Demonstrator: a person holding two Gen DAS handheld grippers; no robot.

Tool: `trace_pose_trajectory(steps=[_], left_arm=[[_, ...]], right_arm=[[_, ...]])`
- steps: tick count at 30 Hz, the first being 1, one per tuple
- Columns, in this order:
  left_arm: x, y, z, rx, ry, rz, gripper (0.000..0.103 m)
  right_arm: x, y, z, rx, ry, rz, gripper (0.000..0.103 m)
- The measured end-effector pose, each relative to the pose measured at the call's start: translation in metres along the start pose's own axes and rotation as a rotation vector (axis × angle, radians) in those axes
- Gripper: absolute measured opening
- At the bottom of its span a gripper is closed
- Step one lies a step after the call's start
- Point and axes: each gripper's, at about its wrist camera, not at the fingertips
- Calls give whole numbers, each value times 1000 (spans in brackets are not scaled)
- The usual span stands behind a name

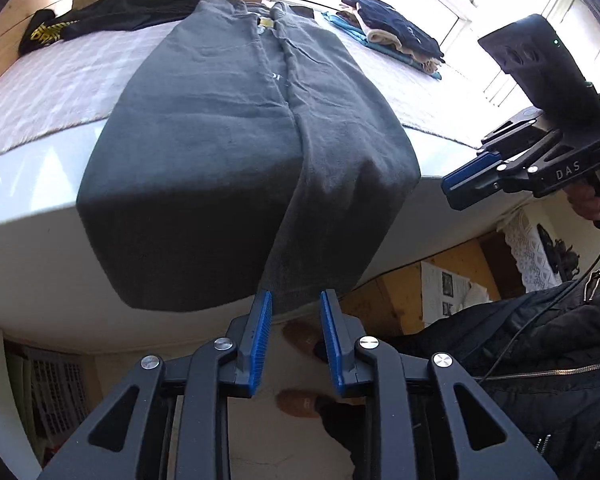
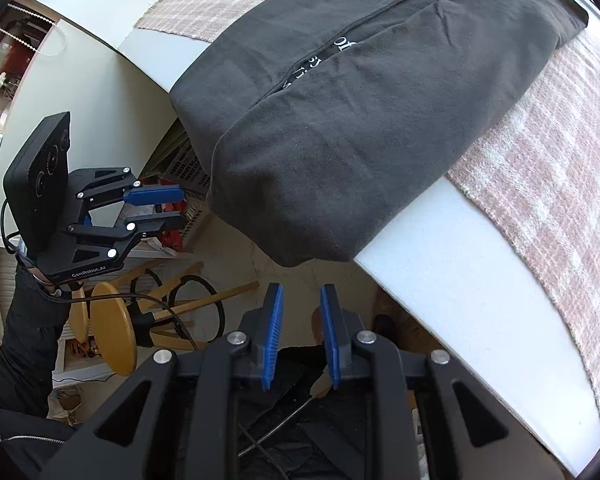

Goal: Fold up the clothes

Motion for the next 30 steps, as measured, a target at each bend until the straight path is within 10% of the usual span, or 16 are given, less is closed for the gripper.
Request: trace_pose_trajectory(steps=[6,11,30], left_arm=[[-8,19,-34,-85,8,-56,24],[-8,16,-46,-147,-103,-53,5],[2,15,30,-80,-332,-56,5]], right_arm=[[8,-15,6,10,-2,-18,21],[13,-27,8,41,12,-48,26],[30,-4,-14,232,230,-128,31]])
Point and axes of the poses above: each gripper's, at about its wrist camera, not at the fingertips, and z roughly against the way its jaws point, x to its right, y to its top, and after that the axes turned 12 degrees about -x, right-handed
